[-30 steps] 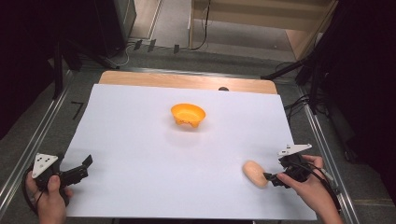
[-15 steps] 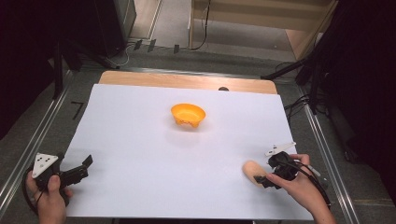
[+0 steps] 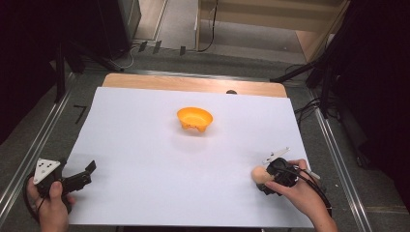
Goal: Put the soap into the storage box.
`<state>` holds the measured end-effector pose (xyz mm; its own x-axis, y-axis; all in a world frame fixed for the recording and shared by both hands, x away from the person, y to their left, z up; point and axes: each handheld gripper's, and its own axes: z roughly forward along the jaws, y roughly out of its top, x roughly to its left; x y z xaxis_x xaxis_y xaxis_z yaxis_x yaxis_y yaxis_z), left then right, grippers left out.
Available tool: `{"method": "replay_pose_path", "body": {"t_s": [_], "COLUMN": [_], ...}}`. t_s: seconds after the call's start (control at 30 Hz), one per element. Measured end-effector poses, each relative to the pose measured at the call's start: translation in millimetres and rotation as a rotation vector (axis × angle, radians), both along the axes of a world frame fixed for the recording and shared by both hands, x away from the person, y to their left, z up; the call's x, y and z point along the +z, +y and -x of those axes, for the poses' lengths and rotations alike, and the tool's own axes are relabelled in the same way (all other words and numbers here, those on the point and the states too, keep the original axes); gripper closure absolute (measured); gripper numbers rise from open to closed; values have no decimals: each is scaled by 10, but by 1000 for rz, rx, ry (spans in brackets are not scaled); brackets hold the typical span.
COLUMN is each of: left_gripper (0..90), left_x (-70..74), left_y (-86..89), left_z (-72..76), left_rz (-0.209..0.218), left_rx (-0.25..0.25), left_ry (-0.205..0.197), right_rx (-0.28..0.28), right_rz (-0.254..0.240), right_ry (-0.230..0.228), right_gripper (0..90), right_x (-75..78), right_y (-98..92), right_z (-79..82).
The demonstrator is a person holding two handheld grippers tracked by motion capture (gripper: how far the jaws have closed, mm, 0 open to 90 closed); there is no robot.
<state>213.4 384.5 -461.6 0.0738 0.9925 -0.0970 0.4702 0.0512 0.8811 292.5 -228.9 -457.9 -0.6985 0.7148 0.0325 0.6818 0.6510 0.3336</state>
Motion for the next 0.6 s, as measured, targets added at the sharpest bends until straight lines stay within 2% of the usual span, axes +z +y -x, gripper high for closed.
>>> {"method": "replay_pose_path", "body": {"t_s": [0.07, 0.23, 0.27, 0.43, 0.57, 0.6], "left_gripper": [12, 12, 12, 12, 12, 12], "left_x": [-1, -1, -1, -2, -3, -2], "left_y": [-4, -9, -8, -8, -8, -9], "left_z": [-5, -11, -15, -20, -27, -29], "left_rz": [-2, -4, -5, -5, -6, -6], "left_rx": [0, -1, -3, -5, -9, -10], "left_ry": [5, 11, 14, 17, 25, 26], "right_rx": [-4, 15, 10, -4, 7, 10], "right_rz": [20, 58, 85, 116, 111, 107], "right_ry": [12, 42, 58, 90, 86, 83], "right_gripper": [285, 291, 295, 295, 302, 328], "right_x": [12, 25, 32, 38, 40, 43], "right_y": [8, 51, 92, 136, 124, 120], "right_z": [-27, -72, -83, -127, -126, -124]}}
